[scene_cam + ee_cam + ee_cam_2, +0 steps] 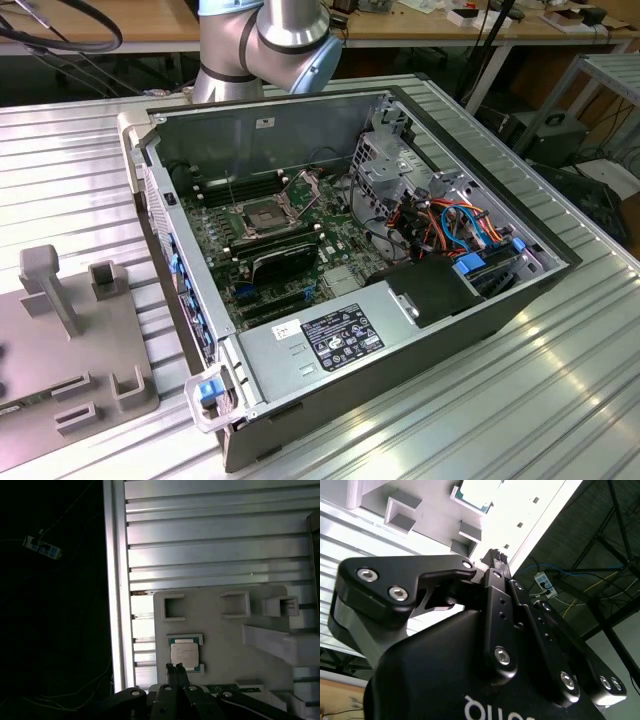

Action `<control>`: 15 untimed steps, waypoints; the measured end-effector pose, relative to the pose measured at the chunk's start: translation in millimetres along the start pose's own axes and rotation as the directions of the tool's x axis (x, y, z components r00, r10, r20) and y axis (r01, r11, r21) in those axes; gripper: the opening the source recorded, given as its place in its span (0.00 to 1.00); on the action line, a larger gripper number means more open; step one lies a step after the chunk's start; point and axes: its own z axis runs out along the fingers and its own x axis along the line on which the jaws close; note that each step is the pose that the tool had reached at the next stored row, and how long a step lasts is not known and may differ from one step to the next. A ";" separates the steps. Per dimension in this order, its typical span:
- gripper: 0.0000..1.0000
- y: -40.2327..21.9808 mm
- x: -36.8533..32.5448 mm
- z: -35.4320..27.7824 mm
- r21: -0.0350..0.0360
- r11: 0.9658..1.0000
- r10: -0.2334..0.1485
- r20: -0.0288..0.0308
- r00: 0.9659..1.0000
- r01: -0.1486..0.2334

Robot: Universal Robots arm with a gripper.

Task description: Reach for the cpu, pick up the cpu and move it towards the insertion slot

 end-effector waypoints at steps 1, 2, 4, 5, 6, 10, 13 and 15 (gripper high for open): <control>0.11 0.0 0.0 0.0 0.000 1.000 0.000 0.000 1.000 0.000; 0.11 0.0 0.0 0.0 0.000 1.000 0.000 0.000 1.000 0.000; 0.11 0.0 0.0 0.0 0.000 1.000 0.000 0.000 1.000 0.000; 0.17 0.0 0.0 0.0 0.000 1.000 0.000 0.000 1.000 0.000; 0.24 0.0 0.0 0.0 0.000 1.000 0.000 0.000 1.000 0.000; 0.42 0.0 0.0 0.0 0.000 1.000 -0.001 0.000 1.000 0.001; 0.60 0.0 0.0 0.0 0.000 1.000 -0.001 0.000 1.000 0.001; 0.66 0.0 0.0 0.0 0.000 1.000 -0.001 0.000 1.000 0.001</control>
